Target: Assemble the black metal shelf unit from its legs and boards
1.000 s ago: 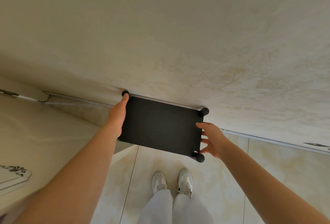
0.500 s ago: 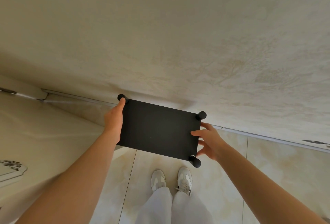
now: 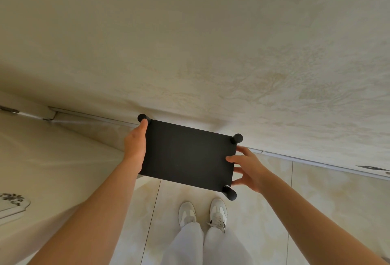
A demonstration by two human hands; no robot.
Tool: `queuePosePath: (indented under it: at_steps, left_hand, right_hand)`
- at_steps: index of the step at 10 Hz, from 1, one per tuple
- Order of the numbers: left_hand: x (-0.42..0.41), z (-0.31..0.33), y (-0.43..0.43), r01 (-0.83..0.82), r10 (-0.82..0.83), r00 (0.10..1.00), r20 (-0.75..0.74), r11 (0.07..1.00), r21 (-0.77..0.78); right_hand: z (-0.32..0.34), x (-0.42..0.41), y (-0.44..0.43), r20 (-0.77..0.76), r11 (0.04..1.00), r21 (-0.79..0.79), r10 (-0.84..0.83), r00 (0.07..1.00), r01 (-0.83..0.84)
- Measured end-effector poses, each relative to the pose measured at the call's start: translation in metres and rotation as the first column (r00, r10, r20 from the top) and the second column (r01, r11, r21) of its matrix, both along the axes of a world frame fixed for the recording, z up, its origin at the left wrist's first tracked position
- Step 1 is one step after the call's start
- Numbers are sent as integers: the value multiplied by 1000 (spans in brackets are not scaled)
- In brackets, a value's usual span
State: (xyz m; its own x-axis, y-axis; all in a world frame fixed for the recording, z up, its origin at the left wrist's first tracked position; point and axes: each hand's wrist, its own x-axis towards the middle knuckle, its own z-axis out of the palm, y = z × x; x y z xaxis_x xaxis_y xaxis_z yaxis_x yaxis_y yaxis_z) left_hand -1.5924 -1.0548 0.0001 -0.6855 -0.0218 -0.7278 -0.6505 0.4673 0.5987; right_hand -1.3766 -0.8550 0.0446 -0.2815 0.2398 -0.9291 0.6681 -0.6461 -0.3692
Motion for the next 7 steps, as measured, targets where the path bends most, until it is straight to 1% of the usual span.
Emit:
queuePosePath:
  at_steps: [2, 3, 4, 5, 6, 7]
  left_hand:
    - [6, 3, 4, 84, -85, 992, -90, 996, -22]
    - [8, 8, 3, 177, -183, 972, -144, 983, -50]
    - [12, 12, -3, 370, -386, 903, -189, 922, -113]
    - [18, 21, -6, 499, -531, 824, -197, 845, -190]
    - [24, 30, -9, 582, -624, 757, -192, 779, -234]
    - [36, 35, -12, 638, -701, 692, -170, 705, -309]
  right_hand:
    - [-1, -1, -1, 7, 998, 57, 11, 1000, -11]
    - [-1, 1, -5, 11, 994, 114, 5, 1000, -6]
    - [2, 3, -11, 2, 987, 160, -16, 1000, 16]
    - [8, 10, -19, 11, 961, 271, 44, 999, -45]
    - [16, 15, -27, 29, 907, 391, 159, 987, -158]
    - [25, 22, -39, 76, 821, 495, 286, 955, -285]
